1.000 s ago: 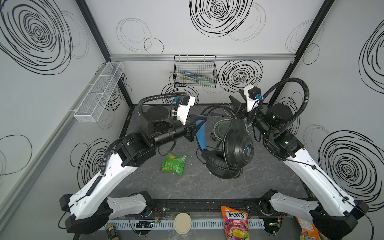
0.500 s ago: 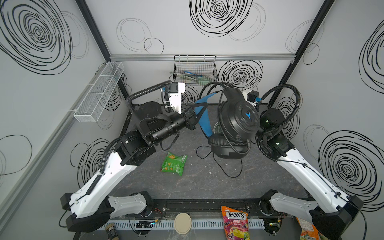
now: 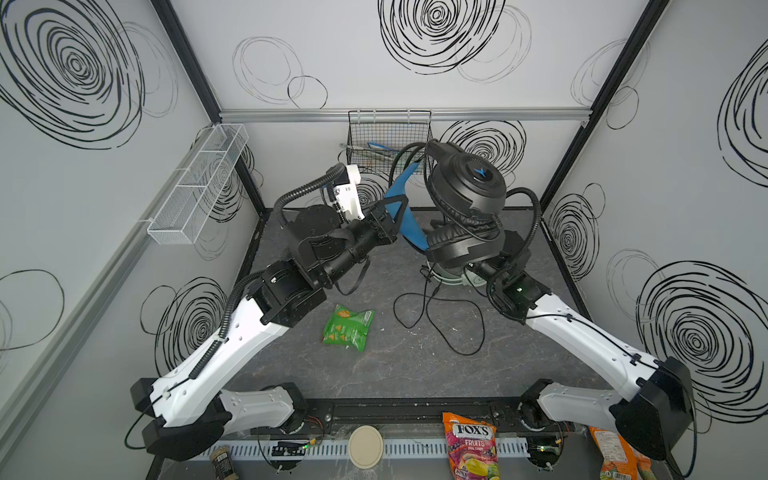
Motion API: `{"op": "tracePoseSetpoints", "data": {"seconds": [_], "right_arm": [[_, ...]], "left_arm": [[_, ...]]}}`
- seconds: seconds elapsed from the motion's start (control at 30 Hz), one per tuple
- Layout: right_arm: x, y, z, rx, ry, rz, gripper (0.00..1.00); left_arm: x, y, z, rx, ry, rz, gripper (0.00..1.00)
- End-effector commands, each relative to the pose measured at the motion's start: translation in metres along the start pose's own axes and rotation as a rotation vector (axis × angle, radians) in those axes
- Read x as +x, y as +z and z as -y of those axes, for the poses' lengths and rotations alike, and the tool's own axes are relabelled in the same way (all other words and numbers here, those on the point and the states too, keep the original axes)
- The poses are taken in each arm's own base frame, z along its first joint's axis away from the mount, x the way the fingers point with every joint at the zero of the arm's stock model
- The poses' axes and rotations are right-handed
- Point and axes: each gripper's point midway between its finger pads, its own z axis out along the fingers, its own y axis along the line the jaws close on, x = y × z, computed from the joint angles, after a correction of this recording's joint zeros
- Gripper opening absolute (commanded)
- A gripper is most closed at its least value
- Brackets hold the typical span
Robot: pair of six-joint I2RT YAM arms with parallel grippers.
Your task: Wrap the headphones
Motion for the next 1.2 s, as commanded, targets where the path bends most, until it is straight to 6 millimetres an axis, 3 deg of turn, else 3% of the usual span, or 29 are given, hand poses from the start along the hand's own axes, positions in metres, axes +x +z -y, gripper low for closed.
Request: {"op": "tracePoseSetpoints", "data": {"seconds": [0.0,0.17,0.33,0.5,0.63,0.83,1.0,1.17], "right_arm": [[-0.007,0.003,-0.011,-0.075,0.065,0.047,0.44],[0.003,0.007,-0.023,-0.130,0.099,0.013,0.24],[0.022,0.002,-0.035,-0.123,0.099,-0.060,0.00],[0.042,-0.013,-0.042,-0.078,0.076,-0.120,0.00],[0.051,-0.023,-0.050,-0.051,0.059,-0.146,0.00],[0.058,-0.023,-0.062,-0.045,0.025,-0.184,0.00],[0.063,-0.011,-0.073,-0.033,-0.020,-0.224,0.00],[0.081,-0.007,-0.083,-0.046,-0.040,-0.274,0.00]], "left_arm": [[-0.037,-0.009,0.030,0.089,-0.082,0.133,0.00],[-0.045,-0.012,0.015,0.005,-0.066,0.186,0.00],[-0.069,-0.021,-0.013,-0.168,0.004,0.315,0.00],[-0.089,-0.026,-0.047,-0.358,0.021,0.428,0.00],[-0.096,-0.017,-0.064,-0.465,0.040,0.466,0.00],[-0.095,0.010,-0.086,-0.519,-0.008,0.470,0.00],[-0.080,0.045,-0.107,-0.532,-0.087,0.422,0.00],[-0.073,0.061,-0.104,-0.498,-0.121,0.398,0.00]]}}
